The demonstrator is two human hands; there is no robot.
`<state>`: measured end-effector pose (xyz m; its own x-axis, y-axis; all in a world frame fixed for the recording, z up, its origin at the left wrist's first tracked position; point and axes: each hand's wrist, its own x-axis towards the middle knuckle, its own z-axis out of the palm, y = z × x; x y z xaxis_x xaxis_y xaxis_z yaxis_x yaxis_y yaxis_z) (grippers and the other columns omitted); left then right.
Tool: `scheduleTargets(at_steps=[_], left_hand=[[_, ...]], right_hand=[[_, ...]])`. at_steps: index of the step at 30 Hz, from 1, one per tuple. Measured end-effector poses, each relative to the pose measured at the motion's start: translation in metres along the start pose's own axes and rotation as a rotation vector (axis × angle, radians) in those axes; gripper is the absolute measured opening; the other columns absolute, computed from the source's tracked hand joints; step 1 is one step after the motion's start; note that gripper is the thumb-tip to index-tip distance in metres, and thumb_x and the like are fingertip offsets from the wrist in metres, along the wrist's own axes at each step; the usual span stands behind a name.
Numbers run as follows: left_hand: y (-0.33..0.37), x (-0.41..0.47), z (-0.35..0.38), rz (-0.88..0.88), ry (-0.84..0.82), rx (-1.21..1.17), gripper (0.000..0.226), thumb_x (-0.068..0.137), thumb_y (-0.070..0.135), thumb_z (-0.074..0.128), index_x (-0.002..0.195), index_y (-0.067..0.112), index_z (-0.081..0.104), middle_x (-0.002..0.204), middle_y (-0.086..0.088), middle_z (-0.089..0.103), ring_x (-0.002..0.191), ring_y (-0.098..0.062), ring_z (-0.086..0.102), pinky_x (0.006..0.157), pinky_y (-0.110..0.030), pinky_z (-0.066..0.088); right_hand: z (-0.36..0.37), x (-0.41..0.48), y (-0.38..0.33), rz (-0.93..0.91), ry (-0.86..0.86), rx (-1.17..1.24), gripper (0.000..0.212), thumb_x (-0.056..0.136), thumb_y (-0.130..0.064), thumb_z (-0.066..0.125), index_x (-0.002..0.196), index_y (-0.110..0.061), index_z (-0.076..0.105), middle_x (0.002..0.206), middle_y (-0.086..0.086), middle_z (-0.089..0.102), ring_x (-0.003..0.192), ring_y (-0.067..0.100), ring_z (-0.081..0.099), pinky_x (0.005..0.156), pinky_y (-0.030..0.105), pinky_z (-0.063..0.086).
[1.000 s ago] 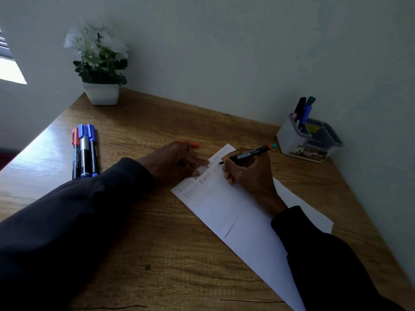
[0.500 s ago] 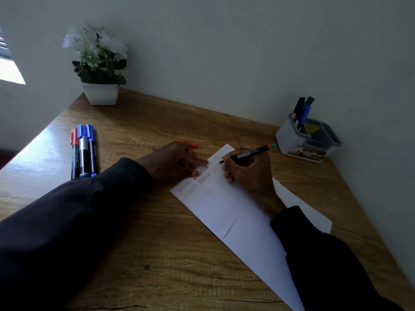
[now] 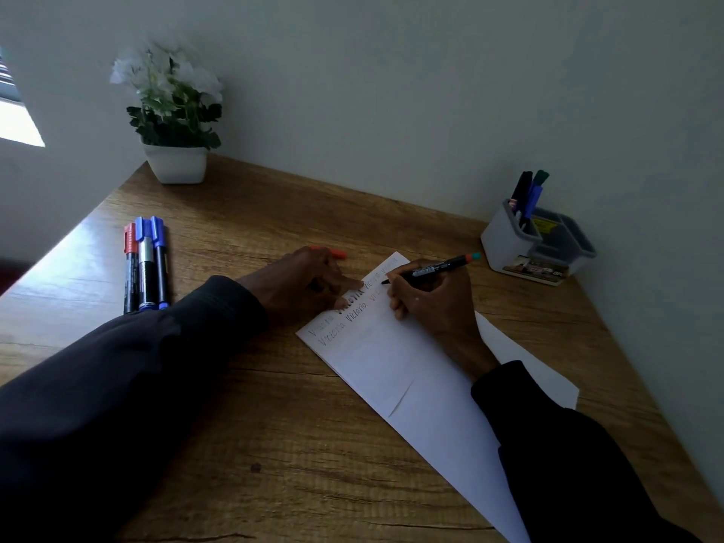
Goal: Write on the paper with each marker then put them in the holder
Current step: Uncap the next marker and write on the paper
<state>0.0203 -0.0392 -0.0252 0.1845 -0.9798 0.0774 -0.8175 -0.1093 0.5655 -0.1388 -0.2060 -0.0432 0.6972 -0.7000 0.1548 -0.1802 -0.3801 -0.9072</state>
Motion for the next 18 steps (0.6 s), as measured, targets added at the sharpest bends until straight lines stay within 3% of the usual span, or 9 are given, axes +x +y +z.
scheduleTargets(at_steps=[2, 7, 13, 18], left_hand=[[-0.0003, 0.0007, 0.0004, 0.007, -0.001, -0.007, 0.035, 0.093, 0.022, 0.06, 0.127, 0.022, 0.059, 0.141, 0.002, 0.048, 0.124, 0.007, 0.015, 0.074, 0.011, 0.03], [-0.004, 0.0032, 0.003, 0.0, 0.005, 0.019, 0.037, 0.093, 0.026, 0.06, 0.13, 0.024, 0.058, 0.14, 0.003, 0.049, 0.136, 0.001, 0.018, 0.074, 0.006, 0.033], [-0.0051, 0.0036, 0.0044, 0.0, -0.022, 0.038, 0.039, 0.093, 0.026, 0.059, 0.132, 0.025, 0.056, 0.141, 0.004, 0.048, 0.142, -0.008, 0.021, 0.091, -0.01, 0.033], [-0.0032, 0.003, 0.0029, -0.002, -0.003, 0.021, 0.04, 0.093, 0.024, 0.06, 0.133, 0.024, 0.055, 0.147, 0.002, 0.042, 0.122, 0.009, 0.018, 0.076, 0.008, 0.032]], right_hand=[[-0.0009, 0.0003, 0.0007, -0.013, 0.007, 0.014, 0.008, 0.09, -0.01, 0.076, 0.088, -0.003, 0.073, 0.073, 0.011, 0.075, 0.057, 0.026, 0.071, 0.052, 0.031, 0.058], [-0.0012, -0.0007, -0.0013, -0.026, 0.006, -0.004, 0.005, 0.088, -0.007, 0.075, 0.085, -0.004, 0.072, 0.07, 0.011, 0.074, 0.056, 0.027, 0.072, 0.053, 0.035, 0.06], [-0.0012, -0.0006, -0.0008, -0.043, 0.022, -0.005, 0.005, 0.088, -0.005, 0.075, 0.085, -0.003, 0.071, 0.07, 0.012, 0.074, 0.056, 0.029, 0.071, 0.053, 0.037, 0.06], [-0.0014, 0.0004, -0.0015, -0.033, 0.022, -0.023, 0.009, 0.087, -0.005, 0.075, 0.08, -0.007, 0.07, 0.066, 0.009, 0.073, 0.052, 0.025, 0.07, 0.05, 0.032, 0.059]])
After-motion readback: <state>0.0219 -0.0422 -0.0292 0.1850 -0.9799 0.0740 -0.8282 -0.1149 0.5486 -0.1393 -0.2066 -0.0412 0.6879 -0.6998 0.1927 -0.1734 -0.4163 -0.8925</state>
